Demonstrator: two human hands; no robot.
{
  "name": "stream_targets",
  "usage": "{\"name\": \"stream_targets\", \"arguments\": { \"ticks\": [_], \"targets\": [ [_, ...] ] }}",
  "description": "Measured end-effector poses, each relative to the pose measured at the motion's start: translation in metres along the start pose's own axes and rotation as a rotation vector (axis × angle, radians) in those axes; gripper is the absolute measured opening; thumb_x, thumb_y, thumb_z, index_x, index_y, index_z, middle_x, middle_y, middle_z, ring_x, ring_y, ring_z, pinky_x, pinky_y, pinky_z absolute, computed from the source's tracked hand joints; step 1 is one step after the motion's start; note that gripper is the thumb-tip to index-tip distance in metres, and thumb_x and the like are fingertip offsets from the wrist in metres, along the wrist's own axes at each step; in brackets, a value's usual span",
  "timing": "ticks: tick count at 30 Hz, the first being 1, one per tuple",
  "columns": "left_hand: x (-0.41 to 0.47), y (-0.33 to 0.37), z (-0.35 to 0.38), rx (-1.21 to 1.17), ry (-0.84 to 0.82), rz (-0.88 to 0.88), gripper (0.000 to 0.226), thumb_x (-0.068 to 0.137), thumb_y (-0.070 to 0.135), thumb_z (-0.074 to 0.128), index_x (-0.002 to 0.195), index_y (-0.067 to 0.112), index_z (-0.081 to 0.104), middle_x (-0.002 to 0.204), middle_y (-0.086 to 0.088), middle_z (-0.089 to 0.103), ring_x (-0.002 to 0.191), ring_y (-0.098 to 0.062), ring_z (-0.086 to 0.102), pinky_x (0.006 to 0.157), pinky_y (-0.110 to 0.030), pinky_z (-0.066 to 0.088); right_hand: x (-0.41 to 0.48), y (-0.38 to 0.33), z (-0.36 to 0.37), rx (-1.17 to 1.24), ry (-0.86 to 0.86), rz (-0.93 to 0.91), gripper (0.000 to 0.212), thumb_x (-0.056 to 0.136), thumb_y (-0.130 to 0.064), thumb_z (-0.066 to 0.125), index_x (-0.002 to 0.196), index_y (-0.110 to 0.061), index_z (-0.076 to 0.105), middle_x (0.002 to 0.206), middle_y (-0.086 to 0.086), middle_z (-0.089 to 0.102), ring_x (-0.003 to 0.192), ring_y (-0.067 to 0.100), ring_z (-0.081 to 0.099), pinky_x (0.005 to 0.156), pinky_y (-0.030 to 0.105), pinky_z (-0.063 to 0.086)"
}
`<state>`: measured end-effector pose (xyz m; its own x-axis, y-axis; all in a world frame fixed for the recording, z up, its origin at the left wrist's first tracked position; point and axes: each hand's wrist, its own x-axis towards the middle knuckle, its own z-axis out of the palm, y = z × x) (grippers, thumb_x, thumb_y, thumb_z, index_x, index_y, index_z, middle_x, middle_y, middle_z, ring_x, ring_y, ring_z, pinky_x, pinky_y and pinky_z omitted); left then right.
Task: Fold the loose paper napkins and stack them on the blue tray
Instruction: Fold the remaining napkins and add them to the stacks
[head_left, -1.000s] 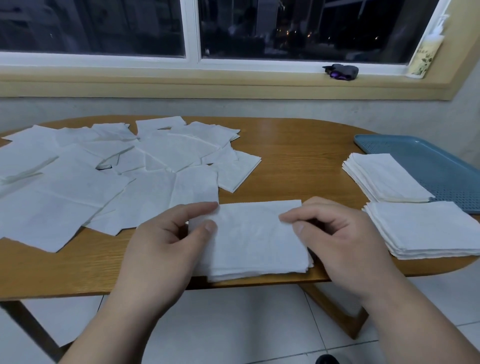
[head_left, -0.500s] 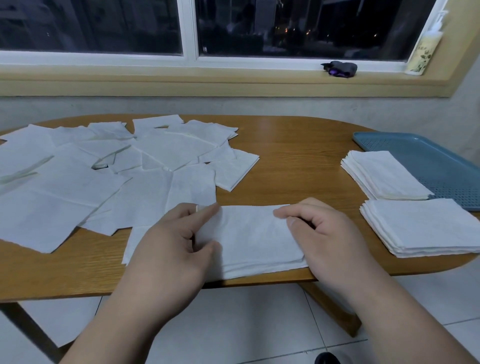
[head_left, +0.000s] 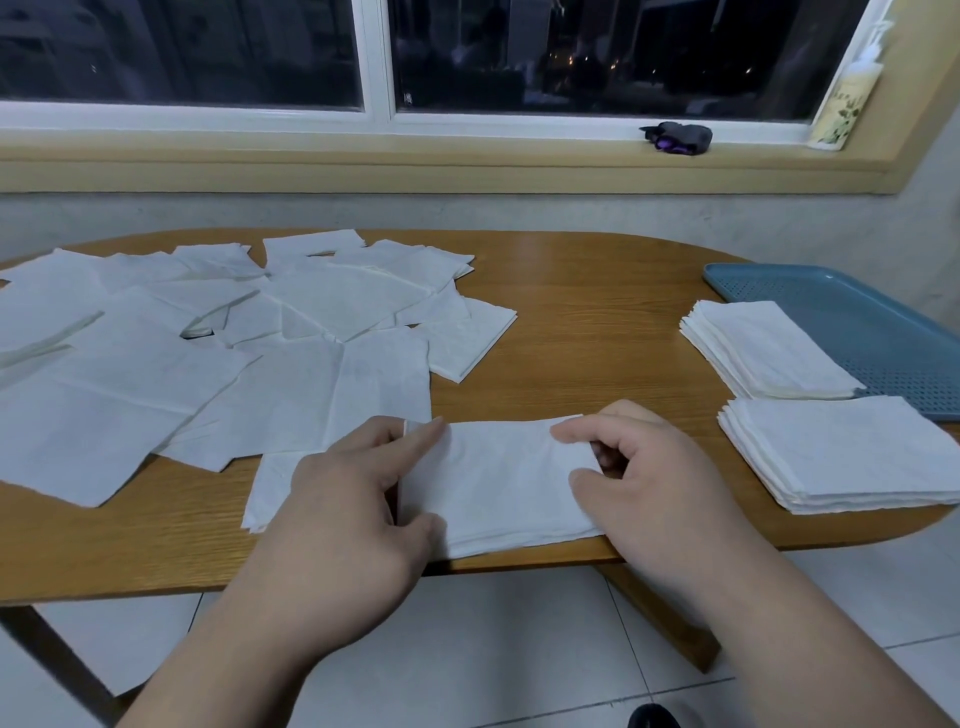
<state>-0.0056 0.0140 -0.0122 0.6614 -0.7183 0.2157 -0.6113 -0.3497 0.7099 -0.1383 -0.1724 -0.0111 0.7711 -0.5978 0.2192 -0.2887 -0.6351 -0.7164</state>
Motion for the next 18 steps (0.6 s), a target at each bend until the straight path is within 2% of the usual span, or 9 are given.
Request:
{"name": "stream_targets", "arguments": {
  "ticks": [2, 4, 7, 11, 14, 16, 18],
  "targets": [
    [0.0006, -0.0019, -0.0002, 0.029, -0.015, 0.002, 0.067, 0.077, 0.024, 0.069, 0.14, 0.038, 0.052, 0.11, 0.03, 0.049, 0.085, -0.006, 0.053, 0.072, -0.014, 0.038, -0.0004, -0.0001, -0.0006, -0.041, -0.009, -0.013, 0.04, 0.084, -0.004, 0.061, 0.114, -0.029, 0.072, 0.087, -0.017, 0.048, 0.082, 0.007, 0.051, 0.066, 0.012, 0.041],
    [0.0007, -0.0024, -0.0008, 0.069, -0.023, 0.012, 0.071, 0.07, 0.035, 0.06, 0.141, 0.039, 0.05, 0.11, 0.031, 0.048, 0.096, -0.007, 0.049, 0.084, -0.025, 0.04, -0.0006, 0.0001, -0.0006, -0.084, -0.019, -0.025, 0.043, 0.083, -0.005, 0.062, 0.117, -0.03, 0.07, 0.088, -0.018, 0.048, 0.083, 0.007, 0.051, 0.067, 0.012, 0.039],
    [0.0011, -0.0003, -0.0021, 0.12, -0.027, 0.03, 0.073, 0.067, 0.037, 0.055, 0.14, 0.039, 0.05, 0.109, 0.032, 0.045, 0.105, 0.002, 0.041, 0.097, -0.036, 0.038, -0.0008, -0.0003, 0.0007, -0.138, -0.035, -0.028, 0.046, 0.084, -0.006, 0.06, 0.12, -0.033, 0.067, 0.092, -0.019, 0.048, 0.091, 0.006, 0.05, 0.078, 0.017, 0.038],
    [0.0018, 0.0006, -0.0035, 0.185, -0.049, 0.042, 0.072, 0.067, 0.041, 0.054, 0.139, 0.041, 0.051, 0.109, 0.033, 0.041, 0.107, 0.004, 0.036, 0.096, -0.036, 0.036, -0.0014, -0.0034, 0.0008, -0.187, -0.045, -0.031, 0.048, 0.084, -0.005, 0.058, 0.123, -0.032, 0.067, 0.094, -0.014, 0.051, 0.095, 0.004, 0.048, 0.095, 0.029, 0.042],
    [0.0014, 0.0003, -0.0045, 0.21, -0.061, 0.046, 0.069, 0.068, 0.045, 0.053, 0.137, 0.044, 0.051, 0.107, 0.035, 0.042, 0.107, 0.007, 0.033, 0.096, -0.032, 0.031, -0.0015, -0.0045, -0.0004, -0.235, -0.055, -0.026, 0.047, 0.086, -0.008, 0.057, 0.125, -0.032, 0.065, 0.1, -0.016, 0.051, 0.099, 0.002, 0.043, 0.103, 0.03, 0.038],
    [-0.0005, 0.0007, -0.0045, 0.264, -0.056, 0.04, 0.07, 0.068, 0.049, 0.051, 0.138, 0.049, 0.045, 0.121, 0.036, 0.033, 0.111, 0.007, 0.026, 0.1, -0.028, 0.023, -0.0023, -0.0046, -0.0015, -0.277, -0.059, -0.034, 0.044, 0.089, -0.012, 0.056, 0.126, -0.034, 0.064, 0.104, -0.018, 0.05, 0.098, -0.002, 0.036, 0.104, 0.027, 0.034],
    [-0.0033, 0.0, -0.0034, 0.308, -0.021, 0.039, 0.069, 0.068, 0.051, 0.051, 0.136, 0.052, 0.043, 0.137, 0.026, 0.025, 0.123, -0.002, 0.022, 0.103, -0.029, 0.022, -0.0034, -0.0046, -0.003, -0.315, -0.057, -0.052, 0.042, 0.091, -0.017, 0.055, 0.128, -0.037, 0.061, 0.104, -0.021, 0.046, 0.095, -0.004, 0.03, 0.105, 0.025, 0.032]
  ]
}}
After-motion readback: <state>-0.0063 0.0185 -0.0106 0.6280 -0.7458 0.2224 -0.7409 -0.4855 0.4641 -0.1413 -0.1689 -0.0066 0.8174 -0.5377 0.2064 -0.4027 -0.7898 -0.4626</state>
